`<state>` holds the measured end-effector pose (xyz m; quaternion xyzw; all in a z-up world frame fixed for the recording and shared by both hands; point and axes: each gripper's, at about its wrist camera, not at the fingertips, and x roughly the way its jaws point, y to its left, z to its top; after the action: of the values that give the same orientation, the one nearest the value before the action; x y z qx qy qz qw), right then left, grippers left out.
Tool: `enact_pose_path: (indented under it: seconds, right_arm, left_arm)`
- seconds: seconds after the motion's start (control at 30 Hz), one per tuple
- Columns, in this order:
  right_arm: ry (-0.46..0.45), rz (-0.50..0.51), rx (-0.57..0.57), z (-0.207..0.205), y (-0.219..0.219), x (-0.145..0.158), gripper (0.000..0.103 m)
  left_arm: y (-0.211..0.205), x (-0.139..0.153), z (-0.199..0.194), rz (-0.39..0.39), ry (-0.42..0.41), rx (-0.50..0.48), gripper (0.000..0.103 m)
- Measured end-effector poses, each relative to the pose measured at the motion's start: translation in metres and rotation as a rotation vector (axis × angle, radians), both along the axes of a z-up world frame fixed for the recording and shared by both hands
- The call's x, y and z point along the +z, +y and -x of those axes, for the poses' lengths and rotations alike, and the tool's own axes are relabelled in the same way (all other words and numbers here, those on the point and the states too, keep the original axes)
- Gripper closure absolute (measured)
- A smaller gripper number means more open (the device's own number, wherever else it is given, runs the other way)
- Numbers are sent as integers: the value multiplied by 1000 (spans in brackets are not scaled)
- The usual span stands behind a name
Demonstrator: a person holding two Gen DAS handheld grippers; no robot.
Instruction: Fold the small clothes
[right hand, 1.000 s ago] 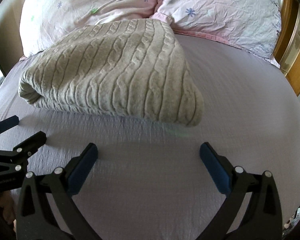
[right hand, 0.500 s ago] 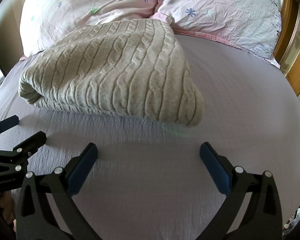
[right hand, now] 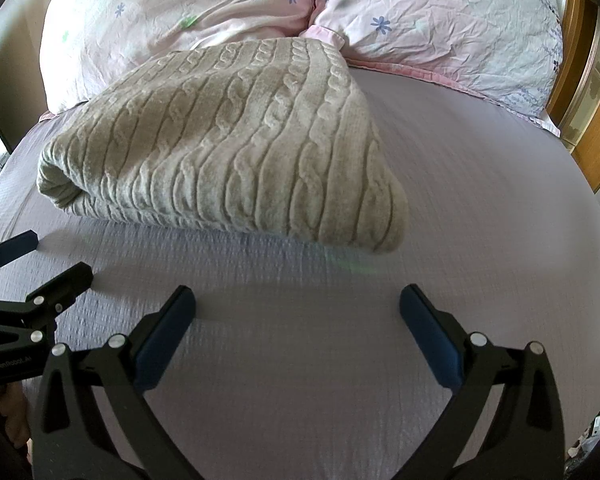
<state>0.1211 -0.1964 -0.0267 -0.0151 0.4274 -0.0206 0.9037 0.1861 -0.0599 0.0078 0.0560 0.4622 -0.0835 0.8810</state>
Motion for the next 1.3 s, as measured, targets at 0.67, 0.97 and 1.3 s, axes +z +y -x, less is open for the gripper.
enact_pose_path:
  seconds: [0.67, 0.97, 1.3]
  right_arm:
    - [0, 0, 0, 0, 0, 0, 2]
    - [0, 0, 0, 0, 0, 0, 2]
    - [0, 0, 0, 0, 0, 0, 2]
  left_arm:
    - [0, 0, 0, 0, 0, 1, 1]
    - [0, 0, 0, 0, -1, 1, 1]
    - [0, 0, 0, 0, -1, -1, 1]
